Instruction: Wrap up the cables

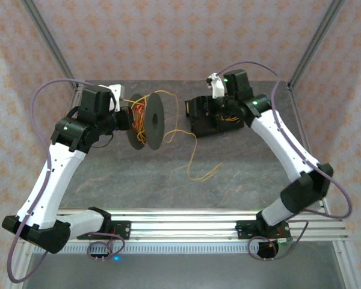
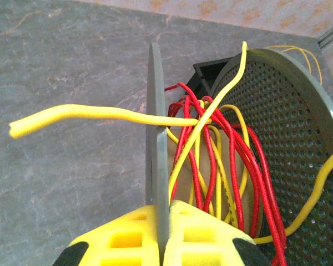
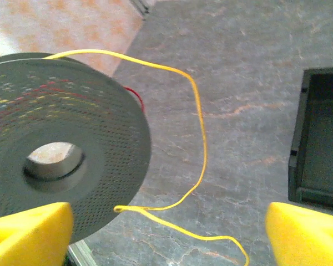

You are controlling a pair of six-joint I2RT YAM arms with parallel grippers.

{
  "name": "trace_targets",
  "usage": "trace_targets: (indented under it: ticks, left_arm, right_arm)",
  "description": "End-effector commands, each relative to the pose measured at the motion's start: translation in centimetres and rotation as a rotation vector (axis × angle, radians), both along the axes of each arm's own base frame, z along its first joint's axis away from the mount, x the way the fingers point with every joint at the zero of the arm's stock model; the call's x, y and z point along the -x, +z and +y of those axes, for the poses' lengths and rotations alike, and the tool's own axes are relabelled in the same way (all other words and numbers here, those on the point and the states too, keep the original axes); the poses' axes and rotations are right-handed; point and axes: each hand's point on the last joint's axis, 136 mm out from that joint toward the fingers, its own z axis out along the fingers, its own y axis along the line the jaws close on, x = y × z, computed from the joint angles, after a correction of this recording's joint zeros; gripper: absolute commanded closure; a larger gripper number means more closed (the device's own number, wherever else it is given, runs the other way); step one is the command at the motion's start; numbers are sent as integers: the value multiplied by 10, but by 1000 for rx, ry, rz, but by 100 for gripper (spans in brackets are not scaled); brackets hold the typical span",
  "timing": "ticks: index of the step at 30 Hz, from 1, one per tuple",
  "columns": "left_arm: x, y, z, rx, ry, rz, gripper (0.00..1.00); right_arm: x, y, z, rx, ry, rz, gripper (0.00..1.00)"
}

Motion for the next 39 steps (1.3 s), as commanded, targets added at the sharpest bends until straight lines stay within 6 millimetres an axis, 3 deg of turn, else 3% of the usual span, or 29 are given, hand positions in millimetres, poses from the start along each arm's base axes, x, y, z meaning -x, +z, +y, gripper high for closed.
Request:
trace_targets:
  ticks: [1,6,7,8,12,18,27,29,33,35,37,38,39]
  left_arm:
    - [3,47,4,84,47,-125,100]
    - [8,55,2,122,53,-107,100]
    - [9,56,2,129,49,-113,100]
    - [10,57,4,127,57,-118,100]
    - [13,57,7,117,71,-99,100]
    - [16,61,13,135,129,-72,100]
    - [21,67,3,163,81,-34,100]
    - [21,68,2,166,78,-29,100]
    - [21,71,0,183,68,-37,100]
    - [20,73,-1,193,68,-41,100]
    - [18,77,2,202,89,-54,100]
    - [16,79,4,214,105,-58,100]
    - [13,83,6,232,120,-69,100]
  right_arm:
    - [7,-8,14,-65,75,4,9]
    - [22,-29,23,-90,195,-2,10]
    - [22,-34,22,-84,198,-23,2]
    - [19,-36,22,-79,189,-47,1]
    - [15,-34,23,-70,212,-138,1]
    - [28,-27,35,-75,375,-203,1]
    - [44,-48,62,100,529,-337,2]
    - [45,-48,67,91,549,-323,7]
    - [50,-58,73,96,599,-274,35]
    - [49,-64,74,108,604,-247,59]
    - [51,-68,73,113,610,-223,94]
    - [51,-68,72,113,600,-214,100]
    - [50,-71,71,118,581,-215,100]
